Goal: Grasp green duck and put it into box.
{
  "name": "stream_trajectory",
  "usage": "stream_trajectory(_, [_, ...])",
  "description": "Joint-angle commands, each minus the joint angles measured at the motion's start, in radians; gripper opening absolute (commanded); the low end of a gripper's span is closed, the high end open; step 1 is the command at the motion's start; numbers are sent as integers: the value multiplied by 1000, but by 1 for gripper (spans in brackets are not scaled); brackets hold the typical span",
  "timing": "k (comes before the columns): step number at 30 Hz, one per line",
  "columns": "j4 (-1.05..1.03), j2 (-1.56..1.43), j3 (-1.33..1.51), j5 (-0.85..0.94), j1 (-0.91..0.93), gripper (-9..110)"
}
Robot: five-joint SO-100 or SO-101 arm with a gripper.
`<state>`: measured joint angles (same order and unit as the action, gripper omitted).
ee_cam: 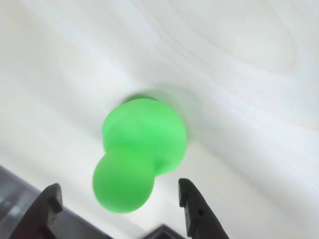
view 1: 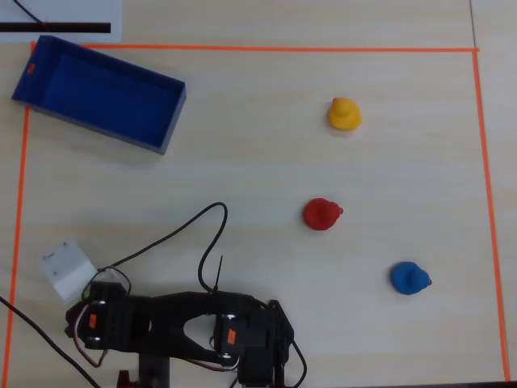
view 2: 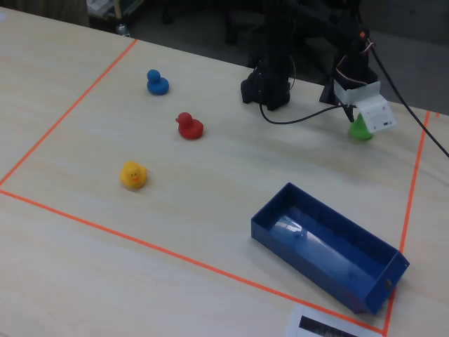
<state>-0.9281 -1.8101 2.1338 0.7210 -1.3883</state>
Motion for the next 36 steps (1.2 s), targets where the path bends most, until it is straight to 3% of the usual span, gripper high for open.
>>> stream_trajectory(1, [49,2,12,-20,-5,29])
stream_trajectory(4, [69,6,28,-29,-6,25])
stream_trajectory(6, [83,11,34,-40,-6,5])
stream_trajectory(7, [89,14,34,-51,-6,0])
stream_trajectory(15, [32,-5,20,-18,55,0])
stream_trajectory(20, [-35,-26,-265,-25,342,0])
stream_trajectory(27, [144,215,-710,-193,753,0])
stream_trajectory(36, [295,509,-965,-163,962,0])
